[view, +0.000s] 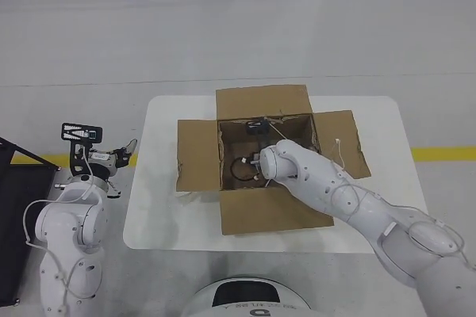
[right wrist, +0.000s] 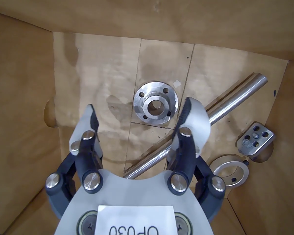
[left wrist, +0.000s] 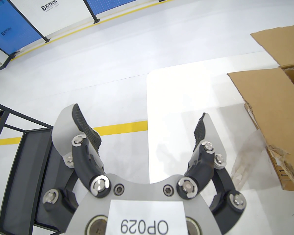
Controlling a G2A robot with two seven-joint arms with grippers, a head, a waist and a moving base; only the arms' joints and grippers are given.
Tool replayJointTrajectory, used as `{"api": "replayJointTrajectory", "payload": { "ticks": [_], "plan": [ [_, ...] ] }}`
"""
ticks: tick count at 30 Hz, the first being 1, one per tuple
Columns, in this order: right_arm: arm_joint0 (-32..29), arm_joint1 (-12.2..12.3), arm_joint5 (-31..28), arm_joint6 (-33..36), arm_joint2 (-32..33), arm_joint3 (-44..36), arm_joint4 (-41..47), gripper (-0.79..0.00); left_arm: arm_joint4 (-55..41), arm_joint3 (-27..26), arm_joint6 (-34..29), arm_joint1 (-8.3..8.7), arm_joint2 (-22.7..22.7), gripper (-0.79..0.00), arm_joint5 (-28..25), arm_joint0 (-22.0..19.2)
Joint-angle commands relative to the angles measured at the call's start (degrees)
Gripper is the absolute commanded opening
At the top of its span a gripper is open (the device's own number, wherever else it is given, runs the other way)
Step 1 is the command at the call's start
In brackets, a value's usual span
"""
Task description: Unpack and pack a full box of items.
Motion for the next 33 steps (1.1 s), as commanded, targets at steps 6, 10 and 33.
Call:
{"api": "replayJointTrajectory", "payload": {
  "ticks": [6, 10, 33],
  "plan": [
    [-1.0, -0.6, 1.0, -0.4, 0.9, 1.0, -2.4, -0.366, 0.0, 0.0, 0.0, 0.00, 0.0, 0.000, 0.0, 0.0],
    [-1.1, -1.4, 0.3, -0.5, 1.5, 2.2, -2.9, -0.329, 0.0, 0.0, 0.0, 0.00, 0.0, 0.000, 0.0, 0.0],
    [-1.1, -6.0, 3.5, 0.9, 3.0, 8.3, -8.2, -0.785, 0.0, 0.0, 0.0, 0.00, 0.0, 0.000, 0.0, 0.0]
  ]
}}
